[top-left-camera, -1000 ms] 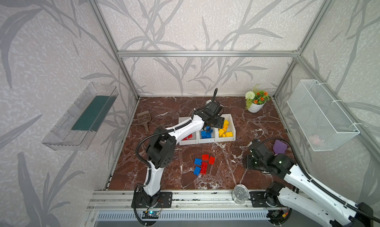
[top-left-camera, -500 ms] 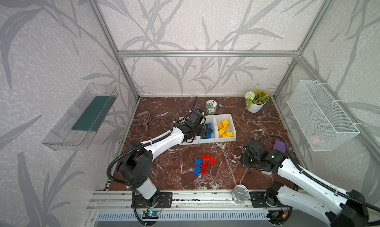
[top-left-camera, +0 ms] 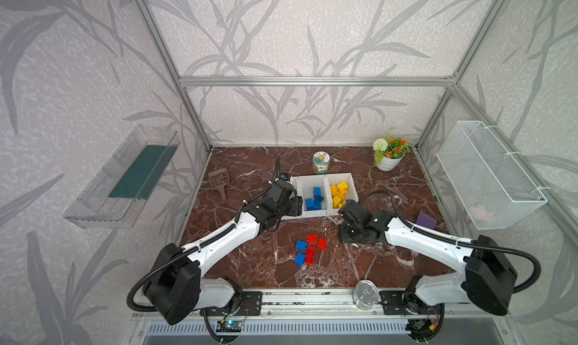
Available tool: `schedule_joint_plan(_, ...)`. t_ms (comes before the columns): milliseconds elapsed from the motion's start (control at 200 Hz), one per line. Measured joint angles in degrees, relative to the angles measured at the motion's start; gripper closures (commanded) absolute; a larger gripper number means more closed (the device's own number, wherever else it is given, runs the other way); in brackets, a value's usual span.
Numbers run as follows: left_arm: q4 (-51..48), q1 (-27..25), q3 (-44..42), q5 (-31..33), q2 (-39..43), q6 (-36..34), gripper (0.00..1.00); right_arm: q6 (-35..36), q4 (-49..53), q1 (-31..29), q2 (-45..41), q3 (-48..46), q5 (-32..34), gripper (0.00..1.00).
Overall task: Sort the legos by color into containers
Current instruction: 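Withdraw the left gripper while the right gripper reaches toward the red bricks, then grasp a small red brick with the right gripper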
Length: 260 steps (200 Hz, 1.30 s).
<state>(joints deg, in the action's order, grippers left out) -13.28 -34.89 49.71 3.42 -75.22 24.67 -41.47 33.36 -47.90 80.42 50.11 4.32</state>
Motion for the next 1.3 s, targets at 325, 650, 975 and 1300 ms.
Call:
schedule_joint_plan(325,-0.4,0.2,-3.8,2.7,6.2,0.9,0.26,1.4,-1.9,-5.1,11.1,6.6,-1.6,0.39)
schedule_joint_plan(650,-1.5,0.2,-5.3,3.6,7.7,1.5,0.26,1.5,-1.3,-7.2,15.7,9.9,-1.7,0.38)
schedule_joint_plan(975,-1.7,0.2,-6.9,3.6,9.9,2.5,0.26,2.0,-0.9,-8.5,19.7,12.0,-1.6,0.38)
schedule_joint_plan(1300,-2.6,0.2,-7.9,3.7,11.7,3.4,0.26,1.6,0.2,-8.6,21.7,12.4,-0.3,0.41)
